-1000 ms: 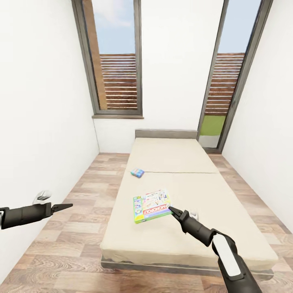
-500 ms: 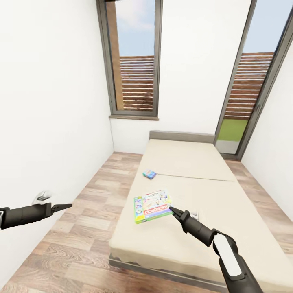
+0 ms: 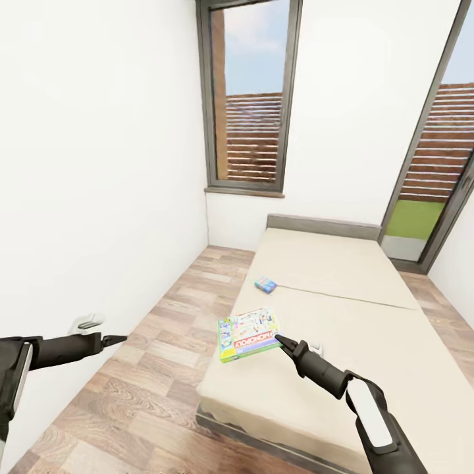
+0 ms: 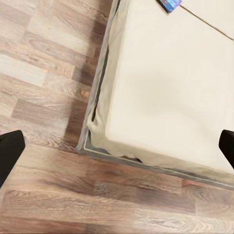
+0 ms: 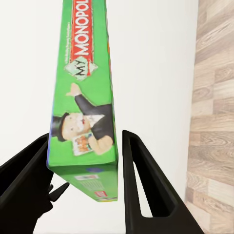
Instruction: Put all the toys in the child's room - the three board games (two on the bed and one on the table), the two jigsaw puzzles on the table, and the tennis ball on the table - inside the toy box on the table in the child's room.
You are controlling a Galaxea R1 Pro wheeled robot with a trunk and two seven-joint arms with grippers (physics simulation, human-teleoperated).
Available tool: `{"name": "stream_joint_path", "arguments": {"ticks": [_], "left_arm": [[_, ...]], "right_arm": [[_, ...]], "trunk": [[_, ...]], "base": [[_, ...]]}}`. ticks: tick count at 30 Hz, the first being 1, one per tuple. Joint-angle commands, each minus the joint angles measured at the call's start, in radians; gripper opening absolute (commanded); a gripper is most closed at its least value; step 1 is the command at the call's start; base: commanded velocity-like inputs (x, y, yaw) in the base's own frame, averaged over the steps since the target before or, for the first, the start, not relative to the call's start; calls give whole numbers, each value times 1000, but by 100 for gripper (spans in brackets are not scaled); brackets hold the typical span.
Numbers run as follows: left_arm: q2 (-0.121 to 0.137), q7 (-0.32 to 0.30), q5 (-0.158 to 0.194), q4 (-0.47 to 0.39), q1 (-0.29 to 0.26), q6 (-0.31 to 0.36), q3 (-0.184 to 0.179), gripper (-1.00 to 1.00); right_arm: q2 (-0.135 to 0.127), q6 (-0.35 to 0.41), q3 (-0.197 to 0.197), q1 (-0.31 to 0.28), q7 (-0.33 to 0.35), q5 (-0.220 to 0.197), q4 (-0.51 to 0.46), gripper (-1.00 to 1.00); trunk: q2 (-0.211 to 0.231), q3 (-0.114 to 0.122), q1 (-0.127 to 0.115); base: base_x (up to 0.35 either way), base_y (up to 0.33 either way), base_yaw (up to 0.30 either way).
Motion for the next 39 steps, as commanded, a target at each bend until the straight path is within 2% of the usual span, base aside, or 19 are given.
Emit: {"name": "stream_joint_path", "arguments": {"ticks": [1, 6, 10, 11, 13, 15, 19, 23, 30, 34, 39], "left_arm": [[-8, 0, -10, -9, -1, 6, 1, 100], [-37, 16, -10, -30, -1, 8, 0, 100], [-59, 18, -7, -33, -1, 9, 0, 100], [-77, 18, -9, -32, -1, 9, -1, 100], [-128, 26, -16, -29, -1, 9, -16, 100], [-162, 31, -28, -25, -1, 9, -35, 100], [-209, 38, -63, -3, 0, 5, -61, 100], [-221, 50, -75, 33, 0, -1, -63, 100], [-229, 182, -69, 71, 0, -3, -64, 100], [-234, 198, -67, 73, 0, -3, -65, 100], [-261, 205, -75, 74, 0, -4, -67, 100]], "right_arm": [[1, 9, -4, -1, 3, -5, 0, -100], [1, 9, -4, -1, 3, -5, 0, -100], [1, 8, -4, -1, 3, -5, 1, -100], [1, 8, -4, -1, 3, -5, 1, -100], [1, 9, -5, -1, 3, -5, 1, -100], [1, 9, -5, -1, 3, -5, 1, -100], [1, 9, -5, -1, 3, -5, 2, -100], [-4, 9, -5, -1, 3, -6, 3, -100], [-21, 7, -4, -1, 1, -6, 6, -100], [-23, 7, -4, -1, 1, -6, 6, -100], [-24, 7, -4, -2, 2, -7, 6, -100]], "trunk": [[-1, -1, 0], [-1, 3, 0], [27, 18, -15], [34, 21, -19], [48, 29, -27], [62, 37, -34], [90, 52, -50], [118, 67, -65], [167, 93, -92], [195, 108, -107], [230, 127, -126]], "base": [[0, 0, 268], [0, 0, 268], [0, 0, 268], [0, 0, 268], [0, 0, 268], [0, 0, 268], [-26, 0, 268], [-224, 0, 268], [-67, 0, 268], [-6, 0, 268], [-55, 0, 268]]}}
